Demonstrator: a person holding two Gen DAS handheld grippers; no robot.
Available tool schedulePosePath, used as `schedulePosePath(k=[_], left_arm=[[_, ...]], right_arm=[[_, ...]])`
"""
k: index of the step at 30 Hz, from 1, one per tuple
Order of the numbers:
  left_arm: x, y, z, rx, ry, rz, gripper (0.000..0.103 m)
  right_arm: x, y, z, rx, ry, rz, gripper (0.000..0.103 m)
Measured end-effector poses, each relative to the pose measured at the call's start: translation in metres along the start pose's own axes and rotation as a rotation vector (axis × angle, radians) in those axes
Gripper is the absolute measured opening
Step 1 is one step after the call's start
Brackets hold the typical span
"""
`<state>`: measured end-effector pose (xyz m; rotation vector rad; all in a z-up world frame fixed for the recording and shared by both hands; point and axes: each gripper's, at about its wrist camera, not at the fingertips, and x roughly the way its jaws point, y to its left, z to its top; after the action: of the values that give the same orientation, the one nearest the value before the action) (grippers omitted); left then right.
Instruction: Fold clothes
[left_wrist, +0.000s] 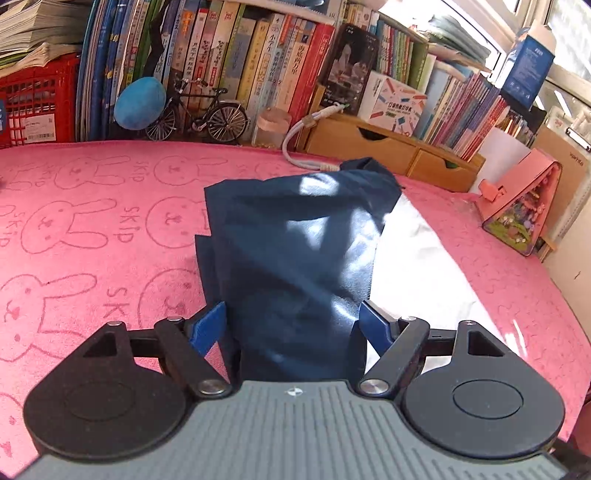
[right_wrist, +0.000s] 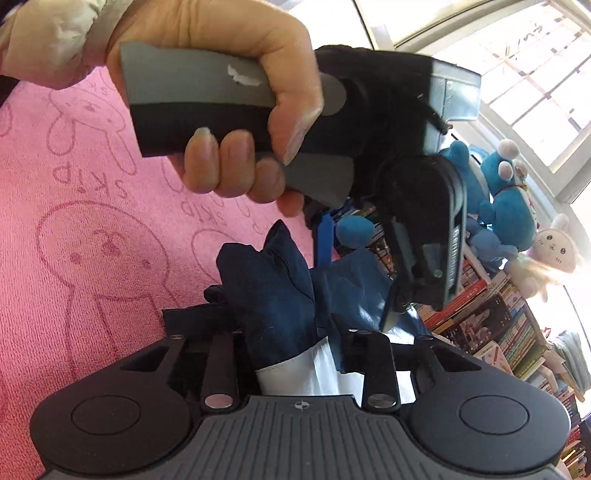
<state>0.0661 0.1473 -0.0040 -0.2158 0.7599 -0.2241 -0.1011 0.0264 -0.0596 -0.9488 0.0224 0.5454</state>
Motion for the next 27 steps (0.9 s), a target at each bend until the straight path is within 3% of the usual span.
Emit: schedulePosePath(k=[2,4,7,12,16,19,21,23,27], left_arm=[[0.006,0.012,-0.013,-0.042,0.005,-0.009,0.088],[0.003,0.011,-0.016,-0.015,-0.01,0.012,0.089],[0.0,0.007,-0.021,0.041,-0.017,0.078,0.099],[0.0,0.008,-0.028,0.065,-0.019,0.103,0.1],[0.001,0.006,-0.033,0.097,-0.026,0.135,0.103],[0.0,0.005,-0.035,0.104,-0.023,0.156,0.103],[-0.009,0.008,-0.031,0.057,-0.008,0.175,0.103],[-0.031,0.008,-0.026,0.018,-0.046,0.178,0.088],[-0.089,-0.031,-0.025,0.14,-0.218,0.243,0.088]], right_arm=[[-0.007,-0.004,-0.003,-0.003,-0.009,-0.061,0.078],[-0.017,-0.012,-0.01,0.0,-0.002,-0.076,0.086],[-0.028,-0.022,-0.027,0.012,0.037,-0.097,0.087],[-0.035,-0.054,-0.075,0.072,0.169,-0.184,0.092],[-0.047,-0.086,-0.116,0.229,0.291,-0.248,0.101],[-0.052,-0.099,-0.132,0.365,0.328,-0.223,0.101],[-0.054,-0.094,-0.129,0.347,0.325,-0.242,0.101],[-0.054,-0.093,-0.127,0.35,0.323,-0.244,0.101],[-0.05,-0.097,-0.125,0.357,0.325,-0.237,0.101]])
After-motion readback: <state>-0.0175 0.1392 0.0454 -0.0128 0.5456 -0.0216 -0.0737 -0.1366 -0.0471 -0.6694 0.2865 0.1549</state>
